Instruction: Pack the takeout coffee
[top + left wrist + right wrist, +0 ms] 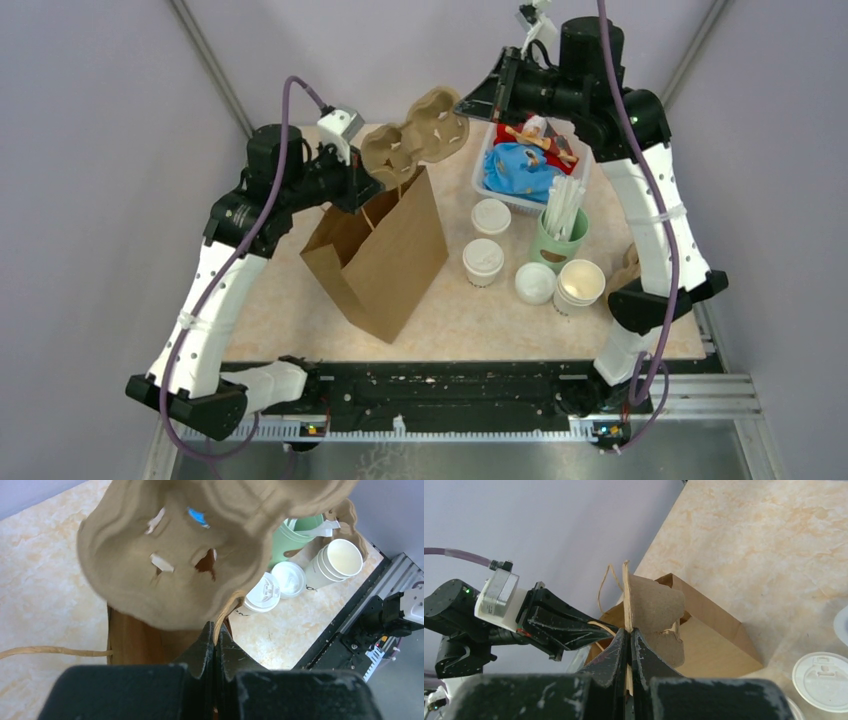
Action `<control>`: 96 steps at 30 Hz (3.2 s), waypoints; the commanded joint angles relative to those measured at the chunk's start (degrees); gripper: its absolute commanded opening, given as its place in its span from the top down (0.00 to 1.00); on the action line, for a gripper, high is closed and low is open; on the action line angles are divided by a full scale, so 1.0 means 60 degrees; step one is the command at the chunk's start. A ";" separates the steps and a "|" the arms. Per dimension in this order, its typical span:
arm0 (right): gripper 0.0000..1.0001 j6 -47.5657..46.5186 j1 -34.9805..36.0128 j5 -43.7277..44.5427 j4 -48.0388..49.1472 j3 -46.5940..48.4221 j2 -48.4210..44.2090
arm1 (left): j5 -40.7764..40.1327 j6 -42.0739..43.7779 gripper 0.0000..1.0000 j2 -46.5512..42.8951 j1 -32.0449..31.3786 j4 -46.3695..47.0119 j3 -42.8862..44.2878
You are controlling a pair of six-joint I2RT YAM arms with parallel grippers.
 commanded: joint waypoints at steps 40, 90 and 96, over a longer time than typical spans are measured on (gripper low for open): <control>1.00 -0.4155 0.2013 0.2824 -0.1357 0.0619 -0.0343 | -0.3032 -0.4778 0.02 0.0370 0.1415 -0.3043 0.1224; 1.00 -0.5022 0.5704 0.6021 0.2479 -0.4033 -0.1445 | 0.0350 -0.3760 1.00 -0.1716 0.1833 0.4901 -0.2675; 1.00 -0.3845 0.5691 0.4681 0.3529 -0.5455 -0.1814 | 0.0451 -0.4218 1.00 -0.1832 0.1833 0.5049 -0.2821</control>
